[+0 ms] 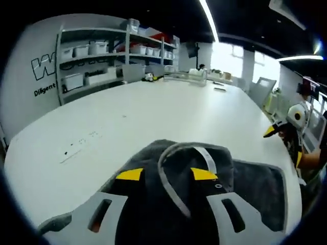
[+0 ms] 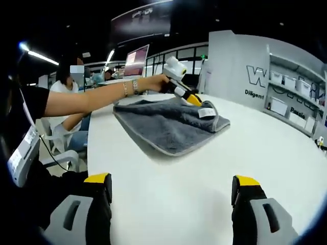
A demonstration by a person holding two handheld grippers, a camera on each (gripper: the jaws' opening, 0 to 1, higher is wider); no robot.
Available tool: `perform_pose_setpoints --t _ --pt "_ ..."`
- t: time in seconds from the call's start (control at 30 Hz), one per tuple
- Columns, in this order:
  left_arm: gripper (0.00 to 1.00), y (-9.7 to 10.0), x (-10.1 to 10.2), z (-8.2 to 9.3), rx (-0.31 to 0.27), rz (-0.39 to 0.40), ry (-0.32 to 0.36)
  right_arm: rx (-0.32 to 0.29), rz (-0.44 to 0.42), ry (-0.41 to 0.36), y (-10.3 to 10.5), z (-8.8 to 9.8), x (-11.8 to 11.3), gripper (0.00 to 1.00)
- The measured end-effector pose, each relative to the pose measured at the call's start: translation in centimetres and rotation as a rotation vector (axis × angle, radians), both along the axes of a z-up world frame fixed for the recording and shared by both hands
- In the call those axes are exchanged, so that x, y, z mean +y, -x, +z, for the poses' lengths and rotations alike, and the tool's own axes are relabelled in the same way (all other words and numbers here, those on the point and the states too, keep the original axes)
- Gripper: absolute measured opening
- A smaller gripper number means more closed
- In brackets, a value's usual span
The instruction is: Open the folded towel by lifting each exposed corner and separating the folded layers until the towel lies flat within the target outline without major curled edges
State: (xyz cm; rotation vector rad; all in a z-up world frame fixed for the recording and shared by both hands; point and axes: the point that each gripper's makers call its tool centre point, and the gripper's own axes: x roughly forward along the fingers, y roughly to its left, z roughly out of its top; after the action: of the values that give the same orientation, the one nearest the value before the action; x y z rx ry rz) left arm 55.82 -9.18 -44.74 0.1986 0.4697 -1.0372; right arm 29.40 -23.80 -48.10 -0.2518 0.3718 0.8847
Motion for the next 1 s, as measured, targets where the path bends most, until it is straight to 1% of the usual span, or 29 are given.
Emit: perform_pose_setpoints --t 0.03,0.07,0.1,0.13,0.17,0.27,0.33,0.37,0.43,0.5,0.53,0.57,0.6,0.67,0.7,0.77,0.8,0.87,0.9,1.0 --pt "0.24 0.1 -0.1 -0.1 0.004 -0.005 0.001 0.001 0.001 0.0 0.0 0.0 0.0 0.99" --pt "0.21 0.1 -0.1 -0.5 0.014 -0.015 -0.014 0.002 0.002 0.0 0.0 -0.1 0.1 0.99" --pt "0.16 0.1 0.0 -0.8 0.006 -0.018 -0.034 0.003 0.001 0.0 0.0 -0.1 0.1 0.99" --pt "0.08 0.1 0.1 -0.9 -0.006 -0.024 -0.046 0.002 0.001 -0.001 0.0 -0.1 0.1 0.99" --pt "0.04 0.3 0.2 -0.8 -0.007 -0.024 -0.041 0.002 0.001 -0.002 0.0 -0.1 0.1 0.99" --pt "0.03 0.8 -0.2 0.2 0.0 -0.059 0.019 -0.001 -0.001 -0.004 -0.1 0.0 -0.1 0.99" --pt "0.02 1.3 -0.1 0.3 -0.006 -0.064 0.008 0.0 -0.008 -0.004 -0.2 0.0 -0.2 0.99" --pt "0.02 1.4 0.1 0.5 -0.026 -0.059 -0.008 0.0 -0.01 -0.005 -0.3 0.0 -0.3 0.99" --pt "0.02 1.6 0.1 0.7 -0.033 -0.059 -0.011 0.0 -0.01 -0.007 -0.3 0.1 -0.2 0.99" --pt "0.02 2.1 0.2 1.9 -0.06 -0.056 -0.006 -0.001 -0.007 -0.007 -0.2 0.2 -0.1 0.99" --pt "0.02 2.3 0.4 2.6 -0.087 -0.055 -0.008 -0.002 -0.007 -0.007 -0.2 0.2 -0.1 0.99" --pt "0.02 2.4 0.5 3.0 -0.101 -0.056 -0.013 -0.008 -0.004 -0.003 -0.1 0.3 0.0 0.99" --pt "0.02 2.5 0.9 3.7 -0.143 -0.049 -0.035 -0.016 -0.001 -0.001 -0.1 0.4 0.1 0.99" --pt "0.02 2.6 1.8 5.0 -0.207 -0.02 -0.067 -0.023 0.004 -0.008 -0.1 0.7 0.3 0.99" --pt "0.02 2.8 2.2 5.6 -0.227 -0.004 -0.074 -0.025 0.006 -0.013 -0.2 0.9 0.4 0.99" --pt "0.02 3.2 3.1 7.0 -0.25 0.017 -0.071 -0.029 0.005 -0.019 -0.3 1.1 0.5 0.99" --pt "0.02 3.5 3.7 7.8 -0.266 0.032 -0.071 -0.032 0.006 -0.019 -0.4 1.2 0.6 0.99" --pt "0.02 4.3 5.2 9.7 -0.329 0.068 -0.076 -0.038 0.013 -0.015 -0.4 1.4 0.8 0.99" --pt "0.02 4.5 5.7 10.2 -0.339 0.089 -0.075 -0.042 0.016 -0.017 -0.4 1.6 1.0 0.99" --pt "0.02 5.6 8.6 12.6 -0.391 0.18 -0.061 -0.044 0.024 -0.021 -0.4 1.7 1.3 0.99"
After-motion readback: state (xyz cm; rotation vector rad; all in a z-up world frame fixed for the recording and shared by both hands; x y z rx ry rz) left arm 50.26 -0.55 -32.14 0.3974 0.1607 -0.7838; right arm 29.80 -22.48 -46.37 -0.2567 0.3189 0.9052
